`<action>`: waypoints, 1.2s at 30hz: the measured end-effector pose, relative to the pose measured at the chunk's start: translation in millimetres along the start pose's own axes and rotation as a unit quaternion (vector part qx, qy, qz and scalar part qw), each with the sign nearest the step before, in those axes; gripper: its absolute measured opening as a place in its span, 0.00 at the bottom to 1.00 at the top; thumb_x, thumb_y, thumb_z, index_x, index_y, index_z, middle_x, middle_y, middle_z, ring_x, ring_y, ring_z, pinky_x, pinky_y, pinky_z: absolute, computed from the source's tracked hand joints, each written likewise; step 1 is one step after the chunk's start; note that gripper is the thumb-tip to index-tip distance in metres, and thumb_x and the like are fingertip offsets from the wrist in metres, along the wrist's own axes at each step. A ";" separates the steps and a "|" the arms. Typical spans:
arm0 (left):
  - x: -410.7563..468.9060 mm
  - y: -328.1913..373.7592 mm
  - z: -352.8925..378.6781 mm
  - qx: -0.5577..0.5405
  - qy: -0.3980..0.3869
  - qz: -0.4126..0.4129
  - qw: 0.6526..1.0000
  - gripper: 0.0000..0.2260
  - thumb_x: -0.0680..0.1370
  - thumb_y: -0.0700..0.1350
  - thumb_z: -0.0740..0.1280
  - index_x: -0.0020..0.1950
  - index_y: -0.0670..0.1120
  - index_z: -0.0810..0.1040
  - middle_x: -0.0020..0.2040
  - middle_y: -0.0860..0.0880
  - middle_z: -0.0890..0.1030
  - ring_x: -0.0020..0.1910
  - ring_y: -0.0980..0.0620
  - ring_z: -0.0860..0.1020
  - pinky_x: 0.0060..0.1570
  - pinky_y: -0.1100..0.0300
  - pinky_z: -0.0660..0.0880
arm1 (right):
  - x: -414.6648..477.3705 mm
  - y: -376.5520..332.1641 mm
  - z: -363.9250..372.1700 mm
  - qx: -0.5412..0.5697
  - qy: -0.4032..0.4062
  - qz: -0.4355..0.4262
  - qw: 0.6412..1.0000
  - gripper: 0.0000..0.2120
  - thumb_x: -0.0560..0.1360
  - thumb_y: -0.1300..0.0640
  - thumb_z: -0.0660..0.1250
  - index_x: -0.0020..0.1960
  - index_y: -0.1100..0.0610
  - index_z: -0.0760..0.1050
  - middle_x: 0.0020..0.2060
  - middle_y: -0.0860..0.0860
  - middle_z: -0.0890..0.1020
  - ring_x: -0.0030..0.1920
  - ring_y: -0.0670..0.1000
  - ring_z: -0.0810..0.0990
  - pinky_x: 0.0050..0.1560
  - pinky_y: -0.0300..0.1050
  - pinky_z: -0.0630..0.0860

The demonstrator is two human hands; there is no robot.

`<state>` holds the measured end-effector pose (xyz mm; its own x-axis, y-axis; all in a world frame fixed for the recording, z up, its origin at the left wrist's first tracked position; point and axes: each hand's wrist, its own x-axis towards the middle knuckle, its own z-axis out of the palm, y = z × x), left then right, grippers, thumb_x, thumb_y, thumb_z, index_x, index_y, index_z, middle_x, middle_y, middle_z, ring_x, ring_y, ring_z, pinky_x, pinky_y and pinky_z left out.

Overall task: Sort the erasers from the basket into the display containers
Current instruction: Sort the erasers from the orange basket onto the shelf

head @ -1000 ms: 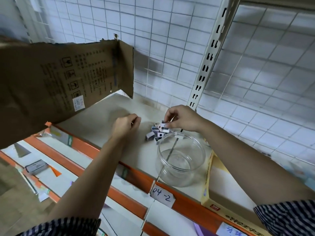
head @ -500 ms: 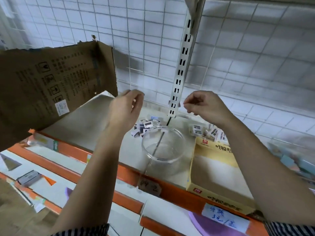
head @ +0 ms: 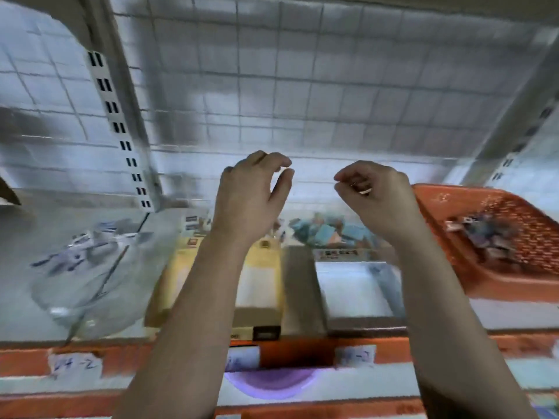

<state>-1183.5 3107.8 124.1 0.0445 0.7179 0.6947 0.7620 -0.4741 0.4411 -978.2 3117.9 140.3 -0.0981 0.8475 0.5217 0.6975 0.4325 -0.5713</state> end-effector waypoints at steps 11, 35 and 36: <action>35.6 137.3 150.1 -0.123 -0.119 0.018 0.985 0.08 0.80 0.48 0.64 0.55 0.49 0.80 0.51 0.54 0.80 0.47 0.56 0.79 0.51 0.57 0.75 | -11.0 144.5 -158.7 -0.102 0.016 0.018 0.994 0.05 0.73 0.63 0.70 0.47 0.58 0.83 0.37 0.46 0.82 0.39 0.46 0.81 0.45 0.34 0.75; 84.0 191.9 276.3 -0.080 -0.230 0.024 0.970 0.08 0.79 0.46 0.65 0.53 0.46 0.82 0.50 0.50 0.83 0.50 0.53 0.79 0.55 0.51 0.76 | 28.0 315.8 -160.4 -0.330 -0.271 0.063 0.902 0.21 0.73 0.62 0.70 0.65 0.58 0.72 0.60 0.58 0.78 0.58 0.58 0.78 0.58 0.51 0.76; 84.5 190.1 277.5 -0.081 -0.234 0.021 0.969 0.08 0.79 0.46 0.65 0.53 0.46 0.82 0.50 0.50 0.83 0.50 0.53 0.79 0.55 0.50 0.76 | 28.2 317.1 -159.3 -0.331 -0.269 0.059 0.902 0.22 0.73 0.63 0.70 0.65 0.57 0.71 0.61 0.58 0.78 0.59 0.58 0.78 0.58 0.51 0.76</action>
<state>-855.7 3219.8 108.9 0.3897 0.8310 0.3971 0.6435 -0.5541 0.5281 -646.8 3229.9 74.8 -0.2011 0.9796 -0.0036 0.9795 0.2011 -0.0058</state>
